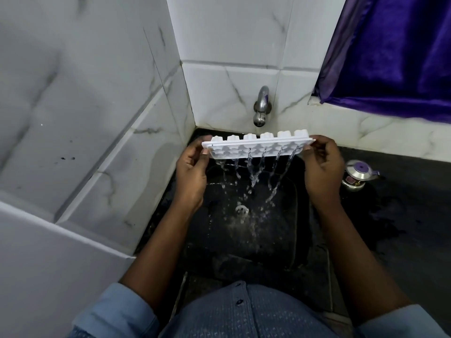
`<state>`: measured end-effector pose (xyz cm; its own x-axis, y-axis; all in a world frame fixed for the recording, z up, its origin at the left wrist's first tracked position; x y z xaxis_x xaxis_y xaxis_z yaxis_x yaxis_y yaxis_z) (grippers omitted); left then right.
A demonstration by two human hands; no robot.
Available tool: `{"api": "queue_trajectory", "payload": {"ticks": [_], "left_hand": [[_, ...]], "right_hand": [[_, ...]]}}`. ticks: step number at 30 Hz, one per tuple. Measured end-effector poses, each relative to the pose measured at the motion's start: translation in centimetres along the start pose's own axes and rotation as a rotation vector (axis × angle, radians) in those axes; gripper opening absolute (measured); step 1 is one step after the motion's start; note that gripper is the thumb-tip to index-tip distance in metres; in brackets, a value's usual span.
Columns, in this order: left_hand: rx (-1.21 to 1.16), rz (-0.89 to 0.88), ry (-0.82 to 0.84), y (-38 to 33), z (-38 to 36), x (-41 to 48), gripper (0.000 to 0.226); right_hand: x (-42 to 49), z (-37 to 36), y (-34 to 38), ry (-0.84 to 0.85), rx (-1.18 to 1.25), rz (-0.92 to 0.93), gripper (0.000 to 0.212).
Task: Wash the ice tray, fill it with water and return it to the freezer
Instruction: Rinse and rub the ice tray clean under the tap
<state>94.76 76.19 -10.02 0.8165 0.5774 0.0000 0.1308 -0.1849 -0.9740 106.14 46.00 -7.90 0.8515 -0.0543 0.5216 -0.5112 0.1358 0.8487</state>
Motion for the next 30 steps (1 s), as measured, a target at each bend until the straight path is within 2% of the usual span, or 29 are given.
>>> {"api": "queue_trajectory", "payload": {"ticks": [6,13,15,19,22,26,29,30], "left_hand": [[-0.089,-0.040,0.008,-1.1,0.5,-0.6,0.031],[0.076,-0.109,0.023,-1.2,0.3,-0.8,0.028],[0.158,-0.139,0.034,-0.8,0.5,-0.7,0.035],[0.400,-0.111,0.045,1.6,1.7,0.1,0.032],[0.463,-0.143,0.035,2.0,2.2,-0.6,0.033],[0.463,-0.128,0.034,1.9,2.9,0.0,0.033],[0.432,-0.192,-0.014,1.5,3.2,-0.4,0.036],[0.447,-0.211,-0.031,1.4,3.2,-0.4,0.036]], "right_hand": [[-0.5,0.4,2.5,-0.004,-0.048,0.180,0.024],[-0.8,0.9,3.8,-0.029,-0.228,0.344,0.014],[-0.7,0.6,3.6,0.023,-0.291,0.374,0.014],[-0.3,-1.2,1.6,0.298,-0.426,0.331,0.015],[-0.5,-0.9,2.3,0.238,-0.422,0.388,0.016],[0.2,-1.8,1.9,0.365,-0.443,0.363,0.016],[0.2,-1.2,2.5,0.287,-0.417,0.400,0.015],[0.3,-1.4,2.3,0.316,-0.436,0.405,0.011]]}}
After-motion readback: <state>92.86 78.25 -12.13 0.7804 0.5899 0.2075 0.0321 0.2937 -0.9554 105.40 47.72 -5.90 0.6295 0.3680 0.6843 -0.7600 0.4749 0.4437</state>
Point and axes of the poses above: each hand's wrist, its own x-axis towards the middle knuckle, its own z-axis out of the back of the hand, y = z × x, the point moved 8 cm from there along x, towards the middle knuckle, and after that the axes turned 7 degrees about z, right-handed, at the moved point
